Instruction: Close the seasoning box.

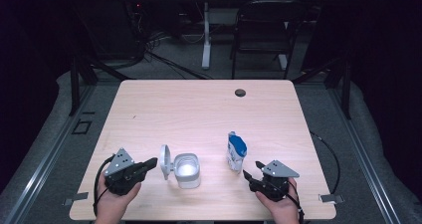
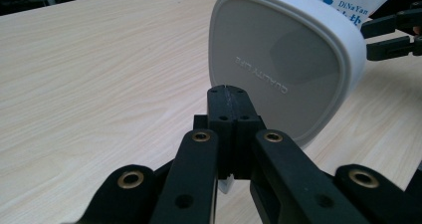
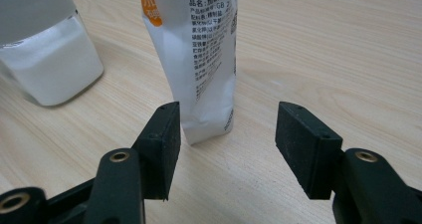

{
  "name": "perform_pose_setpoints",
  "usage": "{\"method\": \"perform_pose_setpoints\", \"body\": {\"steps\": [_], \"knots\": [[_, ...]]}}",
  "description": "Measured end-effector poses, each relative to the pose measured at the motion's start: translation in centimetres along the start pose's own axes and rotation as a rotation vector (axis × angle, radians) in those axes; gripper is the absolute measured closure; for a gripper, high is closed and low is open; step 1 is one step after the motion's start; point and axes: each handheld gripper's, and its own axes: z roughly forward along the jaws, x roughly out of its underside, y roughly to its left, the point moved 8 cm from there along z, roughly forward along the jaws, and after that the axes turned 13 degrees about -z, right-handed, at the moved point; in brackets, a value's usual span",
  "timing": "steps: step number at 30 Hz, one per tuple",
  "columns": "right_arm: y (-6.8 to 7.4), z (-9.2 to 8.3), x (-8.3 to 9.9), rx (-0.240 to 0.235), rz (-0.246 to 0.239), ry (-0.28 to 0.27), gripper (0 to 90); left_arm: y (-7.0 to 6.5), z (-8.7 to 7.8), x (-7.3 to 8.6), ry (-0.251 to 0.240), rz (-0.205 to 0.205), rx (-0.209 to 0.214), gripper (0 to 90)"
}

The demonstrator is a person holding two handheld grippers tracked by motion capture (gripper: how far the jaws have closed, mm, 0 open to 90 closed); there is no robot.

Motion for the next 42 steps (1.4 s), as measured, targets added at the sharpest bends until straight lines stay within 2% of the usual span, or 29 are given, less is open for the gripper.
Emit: {"method": "perform_pose_setpoints", "body": {"steps": [8,24,31,36,42], "knots": [[0.1,-0.1,0.0,0.000,0.001,-0.005,43.4,-0.5,0.0,0.0,0.013,0.004,0.009,90.0],[0.2,-0.1,0.0,0.002,0.006,-0.002,43.2,-1.6,-0.2,-0.3,-0.002,0.017,0.032,90.0],[0.1,0.0,0.1,0.002,0.006,-0.002,43.2,-2.5,0.4,-0.3,-0.001,0.022,0.053,90.0],[0.1,0.0,0.0,0.003,0.009,-0.004,43.1,-3.6,1.1,-0.3,0.015,0.048,0.070,90.0],[0.1,-0.1,0.1,0.003,0.002,-0.001,43.1,-3.7,1.2,-0.1,0.020,0.053,0.069,90.0]]}}
